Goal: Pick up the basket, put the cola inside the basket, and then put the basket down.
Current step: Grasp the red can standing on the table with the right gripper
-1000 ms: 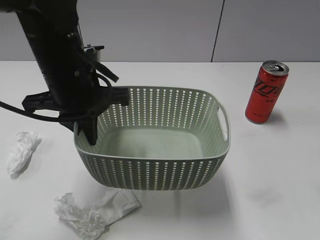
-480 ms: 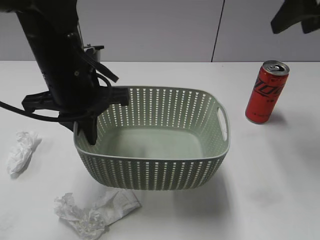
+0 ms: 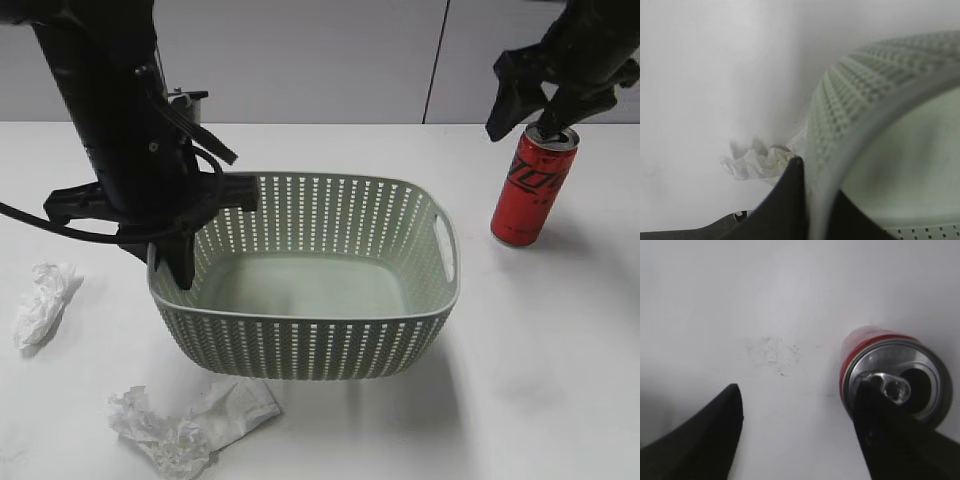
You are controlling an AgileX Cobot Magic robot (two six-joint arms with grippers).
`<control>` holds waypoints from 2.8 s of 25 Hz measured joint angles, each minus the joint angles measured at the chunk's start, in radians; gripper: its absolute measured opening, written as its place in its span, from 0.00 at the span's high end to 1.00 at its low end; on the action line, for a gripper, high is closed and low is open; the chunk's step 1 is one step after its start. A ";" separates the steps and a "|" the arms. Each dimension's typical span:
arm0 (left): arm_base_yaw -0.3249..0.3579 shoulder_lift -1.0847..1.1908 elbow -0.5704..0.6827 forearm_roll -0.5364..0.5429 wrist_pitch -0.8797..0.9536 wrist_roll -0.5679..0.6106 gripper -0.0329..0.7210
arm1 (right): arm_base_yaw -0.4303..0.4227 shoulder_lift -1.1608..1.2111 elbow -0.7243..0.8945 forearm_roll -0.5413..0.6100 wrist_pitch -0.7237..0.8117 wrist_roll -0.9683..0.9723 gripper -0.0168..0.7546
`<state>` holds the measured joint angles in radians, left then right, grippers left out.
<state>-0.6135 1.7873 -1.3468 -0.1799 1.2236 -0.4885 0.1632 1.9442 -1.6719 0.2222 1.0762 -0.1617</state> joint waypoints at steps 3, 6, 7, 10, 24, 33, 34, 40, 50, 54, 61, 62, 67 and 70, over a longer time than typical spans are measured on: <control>0.000 0.000 0.000 0.000 0.000 0.000 0.96 | 0.000 0.033 -0.010 -0.023 -0.001 -0.001 0.30; 0.000 0.000 0.000 0.000 -0.001 0.000 0.96 | 0.000 0.038 -0.018 -0.028 -0.001 -0.004 0.30; 0.000 0.000 0.000 0.000 -0.001 0.000 0.96 | 0.000 0.039 -0.017 -0.028 -0.001 -0.004 0.30; 0.000 0.000 0.000 0.000 -0.001 0.000 0.96 | 0.000 0.039 -0.022 -0.028 0.011 -0.004 0.30; 0.000 0.000 0.000 0.004 -0.001 0.000 0.96 | 0.000 -0.127 -0.072 -0.034 0.108 0.001 0.30; 0.000 0.000 0.000 0.014 -0.001 0.000 0.96 | 0.000 -0.504 0.113 -0.035 0.111 0.001 0.30; 0.000 0.000 0.000 0.014 -0.001 0.000 0.96 | 0.000 -0.542 0.152 -0.035 0.111 0.001 0.30; 0.000 0.000 0.000 0.015 -0.001 0.000 0.96 | 0.000 -0.787 0.425 -0.039 0.113 0.001 0.30; 0.000 0.000 0.000 0.015 -0.001 0.000 0.96 | 0.000 -1.199 0.815 -0.041 -0.005 0.001 0.30; 0.000 0.000 0.000 0.015 -0.001 0.000 0.96 | 0.000 -1.373 0.938 -0.049 -0.075 0.001 0.30; 0.000 0.000 0.000 0.015 -0.001 0.000 0.96 | 0.000 -1.634 1.114 -0.101 -0.101 0.000 0.30; 0.000 0.000 0.000 0.015 -0.001 0.000 0.96 | 0.000 -1.672 1.130 -0.106 -0.102 0.000 0.30; 0.000 0.000 0.000 0.015 -0.001 -0.002 0.96 | 0.000 -1.853 1.183 -0.121 -0.107 0.000 0.30; 0.000 0.000 0.000 0.015 -0.001 -0.010 0.96 | 0.000 -1.936 1.218 -0.129 -0.112 0.000 0.30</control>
<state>-0.6135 1.7873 -1.3468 -0.1647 1.2228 -0.4987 0.1632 0.0082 -0.4540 0.0928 0.9643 -0.1617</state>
